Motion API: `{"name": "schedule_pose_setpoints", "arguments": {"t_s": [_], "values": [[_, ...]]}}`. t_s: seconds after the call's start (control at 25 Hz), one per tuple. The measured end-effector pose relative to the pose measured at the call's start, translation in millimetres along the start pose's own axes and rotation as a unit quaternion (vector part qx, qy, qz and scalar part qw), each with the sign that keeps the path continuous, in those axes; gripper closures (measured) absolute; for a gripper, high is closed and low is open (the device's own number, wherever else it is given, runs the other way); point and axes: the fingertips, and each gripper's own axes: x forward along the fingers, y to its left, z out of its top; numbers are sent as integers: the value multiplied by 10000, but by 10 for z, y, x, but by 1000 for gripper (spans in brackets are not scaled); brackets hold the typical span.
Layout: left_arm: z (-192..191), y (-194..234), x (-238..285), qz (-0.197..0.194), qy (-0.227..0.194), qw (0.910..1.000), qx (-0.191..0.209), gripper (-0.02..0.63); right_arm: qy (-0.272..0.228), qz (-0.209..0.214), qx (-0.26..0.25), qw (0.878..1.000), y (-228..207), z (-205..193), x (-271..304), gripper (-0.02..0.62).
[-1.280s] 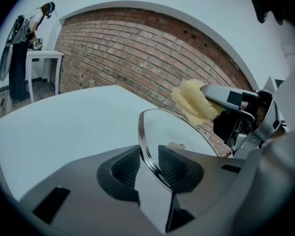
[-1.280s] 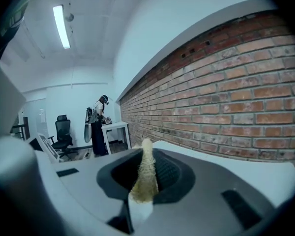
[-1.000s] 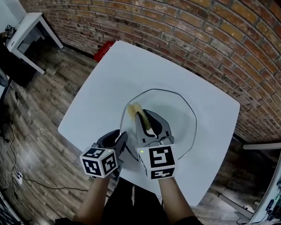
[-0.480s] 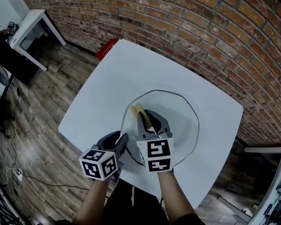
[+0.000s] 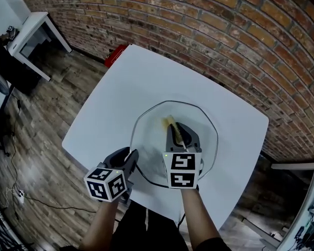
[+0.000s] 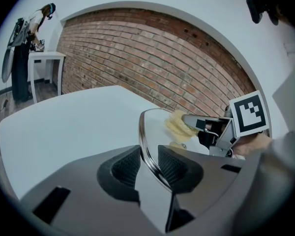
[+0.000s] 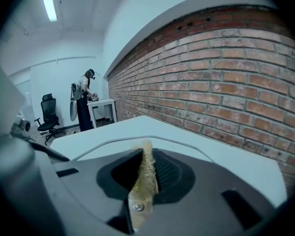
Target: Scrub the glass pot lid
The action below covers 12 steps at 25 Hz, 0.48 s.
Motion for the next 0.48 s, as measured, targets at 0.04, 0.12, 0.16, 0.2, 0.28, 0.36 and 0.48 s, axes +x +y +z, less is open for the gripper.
{"name": "schedule_pose_setpoints", "arguments": {"t_s": [0.04,0.12,0.16,0.2,0.28,0.36,0.48], "values": [[0,-2,-2,7,0,10000,-2,489,37,-103,27,9999,-88,-20,-19,537],[3,-5,-2,25,0,10000,0,489,92,-308,64,9995,-273,-56,-68,537],[6,-7,1,28,3,10000,8,489,114,-418,71,9990,-370,-73,-99,537],[8,-8,4,27,7,10000,19,489,133,-529,73,9985,-464,-90,-133,537],[5,-8,9,21,13,10000,29,489,161,-738,91,9971,-642,-122,-205,537],[-1,-4,9,25,12,10000,26,489,169,-925,146,9955,-798,-147,-273,537],[6,3,9,27,-4,10000,29,489,183,-1168,184,9928,-976,-163,-361,537]]}}
